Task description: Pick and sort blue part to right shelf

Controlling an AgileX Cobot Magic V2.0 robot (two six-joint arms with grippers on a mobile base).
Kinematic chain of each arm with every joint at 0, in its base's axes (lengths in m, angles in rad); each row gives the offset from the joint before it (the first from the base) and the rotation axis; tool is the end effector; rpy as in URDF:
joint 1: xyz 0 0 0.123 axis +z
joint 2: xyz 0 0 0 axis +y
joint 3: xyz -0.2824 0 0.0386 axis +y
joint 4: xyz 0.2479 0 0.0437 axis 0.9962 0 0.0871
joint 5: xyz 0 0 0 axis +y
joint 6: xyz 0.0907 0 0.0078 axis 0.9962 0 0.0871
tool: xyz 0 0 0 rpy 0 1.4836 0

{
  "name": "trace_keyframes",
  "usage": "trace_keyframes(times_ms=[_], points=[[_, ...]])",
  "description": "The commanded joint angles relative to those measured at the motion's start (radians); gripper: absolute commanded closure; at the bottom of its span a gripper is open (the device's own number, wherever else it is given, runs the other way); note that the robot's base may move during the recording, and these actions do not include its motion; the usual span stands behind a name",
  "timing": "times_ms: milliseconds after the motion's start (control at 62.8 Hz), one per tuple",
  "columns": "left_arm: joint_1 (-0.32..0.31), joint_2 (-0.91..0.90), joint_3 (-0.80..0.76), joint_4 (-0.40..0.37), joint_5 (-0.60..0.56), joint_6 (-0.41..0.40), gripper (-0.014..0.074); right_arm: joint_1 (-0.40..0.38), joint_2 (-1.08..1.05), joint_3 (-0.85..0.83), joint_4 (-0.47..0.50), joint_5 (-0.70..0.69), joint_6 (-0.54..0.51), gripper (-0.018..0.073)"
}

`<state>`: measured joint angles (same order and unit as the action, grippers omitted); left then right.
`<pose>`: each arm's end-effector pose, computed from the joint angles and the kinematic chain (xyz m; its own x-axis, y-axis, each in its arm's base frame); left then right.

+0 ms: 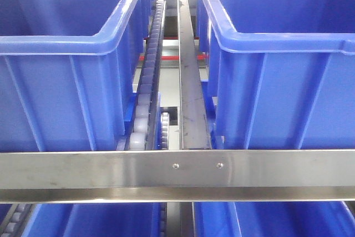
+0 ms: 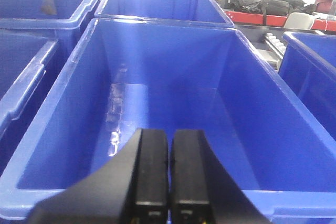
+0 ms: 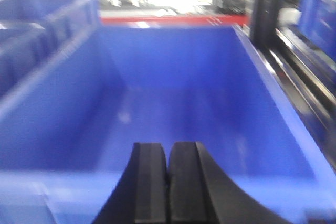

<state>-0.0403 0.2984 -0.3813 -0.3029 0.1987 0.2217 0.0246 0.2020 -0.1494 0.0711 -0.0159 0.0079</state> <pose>0.0754 -0.0084 0.3051 -0.0272 -0.0743 -0.9969 0.0973 0.9923 -0.0767 0.0718 0.0017 0.2525 0.0484 0.0801 -0.9956 -0.0274 0.9965 0.0789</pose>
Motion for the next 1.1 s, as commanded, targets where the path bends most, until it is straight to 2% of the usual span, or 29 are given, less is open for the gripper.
trace_keyframes(times_ms=[0, 239, 302, 462, 605, 1083], points=[[-0.001, 0.008, -0.029, -0.015, -0.079, -0.007, 0.0473, -0.030, -0.068, 0.019, 0.004, -0.042, -0.008, 0.0504], [-0.001, 0.008, -0.029, -0.015, -0.079, -0.007, 0.0473, -0.050, -0.234, 0.161, 0.004, -0.088, -0.008, 0.0504], [-0.001, 0.008, -0.029, -0.015, -0.079, -0.007, 0.0473, -0.050, -0.234, 0.158, 0.000, -0.057, -0.008, 0.0504], [-0.001, 0.008, -0.027, -0.015, -0.079, -0.007, 0.0473, -0.050, -0.234, 0.158, -0.038, -0.098, -0.008, 0.0504], [-0.001, 0.008, -0.027, -0.015, -0.079, -0.007, 0.0473, -0.050, -0.234, 0.158, -0.043, -0.098, 0.074, 0.0504], [-0.001, 0.008, -0.027, -0.015, -0.079, -0.007, 0.0473, -0.050, -0.234, 0.158, -0.051, -0.094, 0.074, 0.0504]])
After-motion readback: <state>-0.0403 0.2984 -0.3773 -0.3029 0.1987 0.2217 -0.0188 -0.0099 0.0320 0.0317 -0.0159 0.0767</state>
